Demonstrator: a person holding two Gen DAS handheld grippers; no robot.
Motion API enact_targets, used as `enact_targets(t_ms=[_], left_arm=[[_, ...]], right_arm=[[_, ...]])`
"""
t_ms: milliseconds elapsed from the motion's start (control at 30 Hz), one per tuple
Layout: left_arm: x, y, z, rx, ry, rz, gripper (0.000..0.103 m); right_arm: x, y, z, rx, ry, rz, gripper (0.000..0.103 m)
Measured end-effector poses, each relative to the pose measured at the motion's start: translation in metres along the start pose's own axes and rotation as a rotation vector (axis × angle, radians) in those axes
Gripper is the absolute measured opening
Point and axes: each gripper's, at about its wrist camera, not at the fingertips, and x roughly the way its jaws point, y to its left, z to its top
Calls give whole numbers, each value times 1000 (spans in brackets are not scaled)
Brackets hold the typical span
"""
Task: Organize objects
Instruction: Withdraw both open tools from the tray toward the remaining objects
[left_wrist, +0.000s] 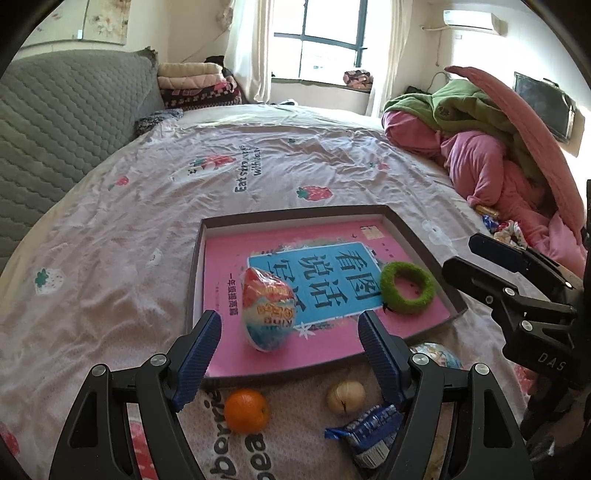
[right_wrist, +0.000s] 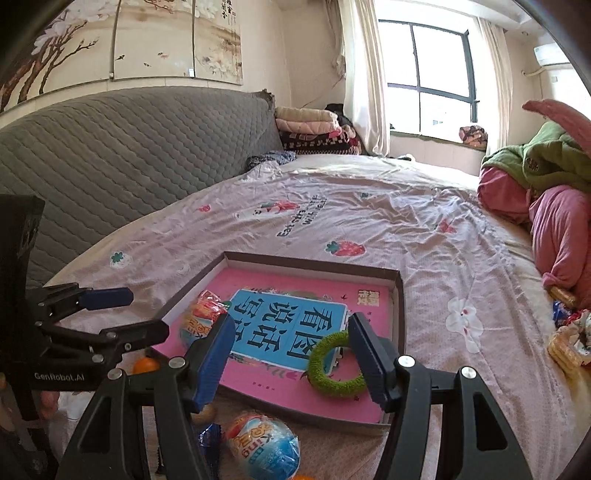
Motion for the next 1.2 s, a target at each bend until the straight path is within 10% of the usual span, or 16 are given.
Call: enact_targets(t_ms=[1200], left_arm=[[-41, -11, -61, -39, -41, -10, 78]], right_arm=[[-60, 20, -34, 3, -73, -8, 64]])
